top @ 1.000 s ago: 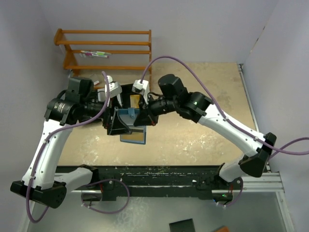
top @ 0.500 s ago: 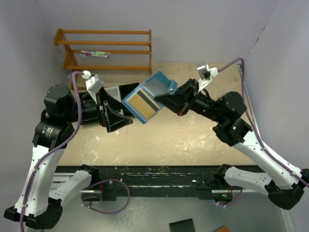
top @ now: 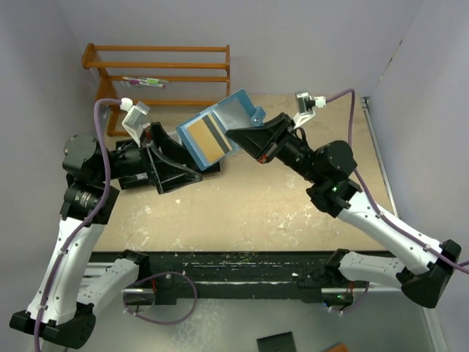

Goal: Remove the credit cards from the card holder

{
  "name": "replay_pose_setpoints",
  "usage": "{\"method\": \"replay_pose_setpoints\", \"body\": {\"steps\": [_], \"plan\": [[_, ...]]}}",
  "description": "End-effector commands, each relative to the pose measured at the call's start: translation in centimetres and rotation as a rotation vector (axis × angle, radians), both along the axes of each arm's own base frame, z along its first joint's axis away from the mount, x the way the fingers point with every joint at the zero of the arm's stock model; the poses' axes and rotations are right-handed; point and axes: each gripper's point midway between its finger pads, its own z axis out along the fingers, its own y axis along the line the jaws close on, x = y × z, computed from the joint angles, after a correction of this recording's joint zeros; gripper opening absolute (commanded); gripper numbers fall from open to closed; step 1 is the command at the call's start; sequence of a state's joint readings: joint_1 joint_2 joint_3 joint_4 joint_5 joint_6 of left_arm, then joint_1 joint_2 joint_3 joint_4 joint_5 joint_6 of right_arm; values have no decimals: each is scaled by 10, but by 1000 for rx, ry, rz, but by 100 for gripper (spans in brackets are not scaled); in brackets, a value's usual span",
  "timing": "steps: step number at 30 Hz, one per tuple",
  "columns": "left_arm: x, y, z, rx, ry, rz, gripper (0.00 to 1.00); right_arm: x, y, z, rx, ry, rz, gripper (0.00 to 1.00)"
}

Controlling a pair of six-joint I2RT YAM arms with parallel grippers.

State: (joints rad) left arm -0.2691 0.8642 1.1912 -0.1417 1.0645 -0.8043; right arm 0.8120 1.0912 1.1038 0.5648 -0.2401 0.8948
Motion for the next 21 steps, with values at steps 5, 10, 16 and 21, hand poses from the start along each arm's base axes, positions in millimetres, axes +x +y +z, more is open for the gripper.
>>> {"method": "replay_pose_setpoints", "body": {"steps": [5,10,16,21], "plan": [[-11,1,21,-54,-86,-28,87,-10,2,12,162,1,23,0],[-1,2,20,-50,-87,14,69,-13,6,-8,187,37,40,0],[13,1,-4,-11,-50,45,31,-19,12,-13,212,49,59,0],[15,4,-10,9,-42,73,22,-24,7,-17,236,51,73,0]]}}
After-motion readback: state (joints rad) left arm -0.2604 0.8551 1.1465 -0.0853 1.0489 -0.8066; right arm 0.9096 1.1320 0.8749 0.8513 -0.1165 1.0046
